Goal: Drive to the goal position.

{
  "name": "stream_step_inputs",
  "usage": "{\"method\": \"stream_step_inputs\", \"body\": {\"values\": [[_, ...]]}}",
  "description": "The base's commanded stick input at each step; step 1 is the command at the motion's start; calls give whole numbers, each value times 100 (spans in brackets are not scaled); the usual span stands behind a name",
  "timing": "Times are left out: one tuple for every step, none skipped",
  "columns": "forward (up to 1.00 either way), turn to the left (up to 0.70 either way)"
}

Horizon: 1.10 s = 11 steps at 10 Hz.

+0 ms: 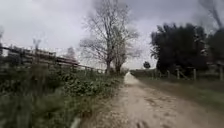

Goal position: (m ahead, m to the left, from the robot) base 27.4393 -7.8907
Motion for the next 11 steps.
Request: {"method": "stream_step_inputs", "body": {"values": [[84,0],[84,-33],[84,-25],[84,0],[84,0],[84,-33],[84,-17],[84,-4],[85,0],[85,0],[85,0]]}}
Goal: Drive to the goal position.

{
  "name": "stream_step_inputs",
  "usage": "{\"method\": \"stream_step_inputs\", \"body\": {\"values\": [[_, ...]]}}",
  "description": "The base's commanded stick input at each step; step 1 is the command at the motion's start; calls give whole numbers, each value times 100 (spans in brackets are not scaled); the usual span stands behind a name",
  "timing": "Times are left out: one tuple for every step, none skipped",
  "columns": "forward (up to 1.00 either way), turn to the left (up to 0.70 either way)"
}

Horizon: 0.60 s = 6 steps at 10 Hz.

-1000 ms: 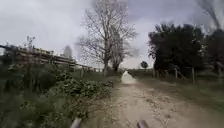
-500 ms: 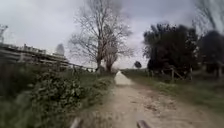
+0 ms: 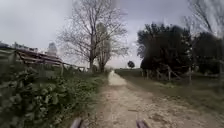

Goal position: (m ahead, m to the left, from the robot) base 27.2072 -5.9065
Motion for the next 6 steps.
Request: {"method": "stream_step_inputs", "body": {"values": [[85,0],[85,0],[85,0],[85,0],[85,0],[85,0]]}}
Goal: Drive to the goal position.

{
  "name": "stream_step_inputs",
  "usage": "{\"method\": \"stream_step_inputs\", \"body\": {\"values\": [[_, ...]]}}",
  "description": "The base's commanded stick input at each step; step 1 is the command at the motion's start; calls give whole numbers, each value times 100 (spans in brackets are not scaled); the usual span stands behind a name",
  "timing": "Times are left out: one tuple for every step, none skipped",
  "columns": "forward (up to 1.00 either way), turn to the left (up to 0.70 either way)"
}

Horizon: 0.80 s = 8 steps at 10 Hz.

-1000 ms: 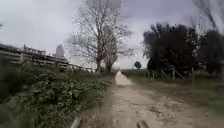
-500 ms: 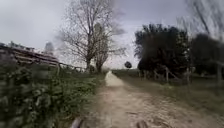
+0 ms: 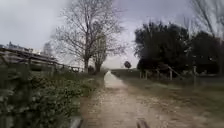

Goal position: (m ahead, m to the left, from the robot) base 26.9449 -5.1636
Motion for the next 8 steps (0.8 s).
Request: {"method": "stream_step_inputs", "body": {"values": [[85,0],[85,0],[85,0],[85,0],[85,0],[85,0],[85,0],[85,0]]}}
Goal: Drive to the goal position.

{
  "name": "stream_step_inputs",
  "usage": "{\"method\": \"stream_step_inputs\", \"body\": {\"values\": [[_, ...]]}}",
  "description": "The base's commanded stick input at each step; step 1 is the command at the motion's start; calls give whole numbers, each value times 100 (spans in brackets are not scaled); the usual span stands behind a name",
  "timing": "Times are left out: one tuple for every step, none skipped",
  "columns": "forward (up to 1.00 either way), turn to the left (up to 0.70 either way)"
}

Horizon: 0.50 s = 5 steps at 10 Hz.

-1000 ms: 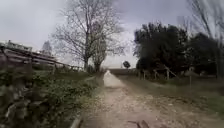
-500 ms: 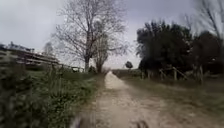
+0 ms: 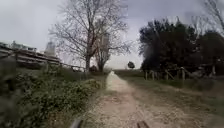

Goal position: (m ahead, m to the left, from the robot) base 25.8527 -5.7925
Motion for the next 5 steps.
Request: {"method": "stream_step_inputs", "body": {"values": [[85,-4],[85,-18],[85,0],[85,0],[85,-3]]}}
